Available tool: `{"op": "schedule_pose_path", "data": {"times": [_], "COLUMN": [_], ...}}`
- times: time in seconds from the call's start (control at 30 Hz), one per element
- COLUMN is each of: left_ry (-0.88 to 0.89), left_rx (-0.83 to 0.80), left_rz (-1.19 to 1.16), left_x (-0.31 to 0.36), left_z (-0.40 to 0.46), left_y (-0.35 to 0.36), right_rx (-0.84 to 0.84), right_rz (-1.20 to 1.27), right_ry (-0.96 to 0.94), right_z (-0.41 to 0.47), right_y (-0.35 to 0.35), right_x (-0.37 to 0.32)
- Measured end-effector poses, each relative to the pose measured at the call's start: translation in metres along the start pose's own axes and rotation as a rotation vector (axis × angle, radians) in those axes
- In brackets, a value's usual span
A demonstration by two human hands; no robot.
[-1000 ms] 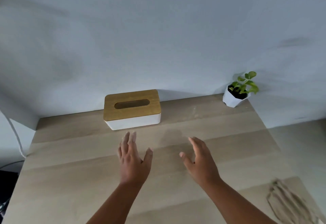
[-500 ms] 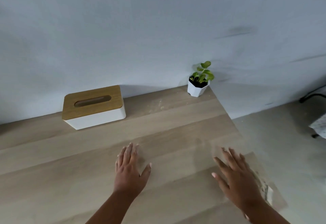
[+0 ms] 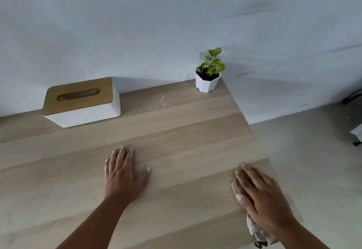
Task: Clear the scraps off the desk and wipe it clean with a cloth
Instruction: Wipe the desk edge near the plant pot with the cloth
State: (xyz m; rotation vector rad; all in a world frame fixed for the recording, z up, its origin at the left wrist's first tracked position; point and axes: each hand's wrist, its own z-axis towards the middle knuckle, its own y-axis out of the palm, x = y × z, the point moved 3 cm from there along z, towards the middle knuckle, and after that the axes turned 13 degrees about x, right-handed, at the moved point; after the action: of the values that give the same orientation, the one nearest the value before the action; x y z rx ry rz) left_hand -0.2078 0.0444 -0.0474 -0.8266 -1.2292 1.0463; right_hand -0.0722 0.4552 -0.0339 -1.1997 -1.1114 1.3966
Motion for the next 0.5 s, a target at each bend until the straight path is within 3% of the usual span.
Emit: {"op": "schedule_pose_path", "data": {"times": [0.23,0.5], "left_ry": [0.015,0.013], "left_rx": [0.062,0.096], "left_rz": [0.05,0.096], "left_x": [-0.002,-0.007], "left_z": [-0.006,-0.006], "left_y": [0.01,0.016], "right_rx": [0.04,0.092], "right_rz": [-0.001,0.021], "right_ry": [-0.178,-0.141], "right_z": [-0.014,-0.01], "right_y": [0.005,0.013], "right_x": [0.0,-0.007]}}
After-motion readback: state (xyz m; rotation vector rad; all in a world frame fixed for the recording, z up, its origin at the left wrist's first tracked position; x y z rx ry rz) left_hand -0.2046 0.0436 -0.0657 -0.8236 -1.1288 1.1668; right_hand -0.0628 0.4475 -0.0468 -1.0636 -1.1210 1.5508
